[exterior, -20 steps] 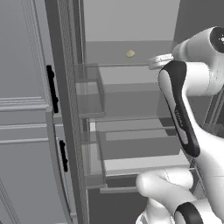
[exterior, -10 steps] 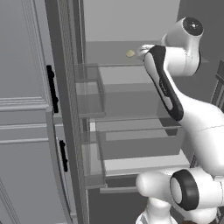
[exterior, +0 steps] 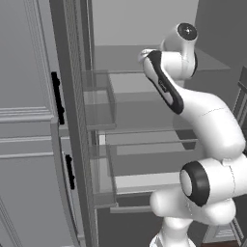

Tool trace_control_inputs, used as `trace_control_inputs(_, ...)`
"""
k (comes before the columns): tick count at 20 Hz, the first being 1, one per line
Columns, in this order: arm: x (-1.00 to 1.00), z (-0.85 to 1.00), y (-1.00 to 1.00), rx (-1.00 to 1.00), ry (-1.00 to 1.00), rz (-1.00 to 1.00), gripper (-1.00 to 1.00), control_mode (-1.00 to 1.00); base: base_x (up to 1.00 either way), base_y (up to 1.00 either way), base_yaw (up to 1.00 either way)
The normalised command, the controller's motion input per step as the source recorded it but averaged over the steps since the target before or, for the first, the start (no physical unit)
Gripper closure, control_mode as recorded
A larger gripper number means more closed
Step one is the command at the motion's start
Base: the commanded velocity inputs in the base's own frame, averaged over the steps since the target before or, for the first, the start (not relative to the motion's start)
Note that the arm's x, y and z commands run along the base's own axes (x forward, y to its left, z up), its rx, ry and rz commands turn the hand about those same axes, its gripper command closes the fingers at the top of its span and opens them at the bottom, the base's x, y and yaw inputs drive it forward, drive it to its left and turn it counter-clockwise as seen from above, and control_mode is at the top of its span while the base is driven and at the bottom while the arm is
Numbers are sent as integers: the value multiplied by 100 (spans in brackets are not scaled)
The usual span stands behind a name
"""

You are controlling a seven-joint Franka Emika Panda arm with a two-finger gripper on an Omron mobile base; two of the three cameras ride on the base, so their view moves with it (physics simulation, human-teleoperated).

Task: Place one garlic and one steak in each tupperware on the nearby counter, to pack two identical lunches.

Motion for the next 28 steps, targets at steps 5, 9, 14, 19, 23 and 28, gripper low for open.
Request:
trace_control_inputs(5,76,-8,0,0,0,0,-100,-100,0,0,0)
trace_control_inputs(9,73,-9,0,0,0,0,-100,-100,0,0,0)
trace_control_inputs(14,66,-8,0,0,0,0,-100,-100,0,0,0)
trace_control_inputs(19,66,-9,0,0,0,0,-100,-100,0,0,0)
trace_control_inputs(23,55,-13,0,0,0,0,-100,-100,0,0,0)
trace_control_inputs(28,44,-19,0,0,3,0,-100,-100,0,0,0)
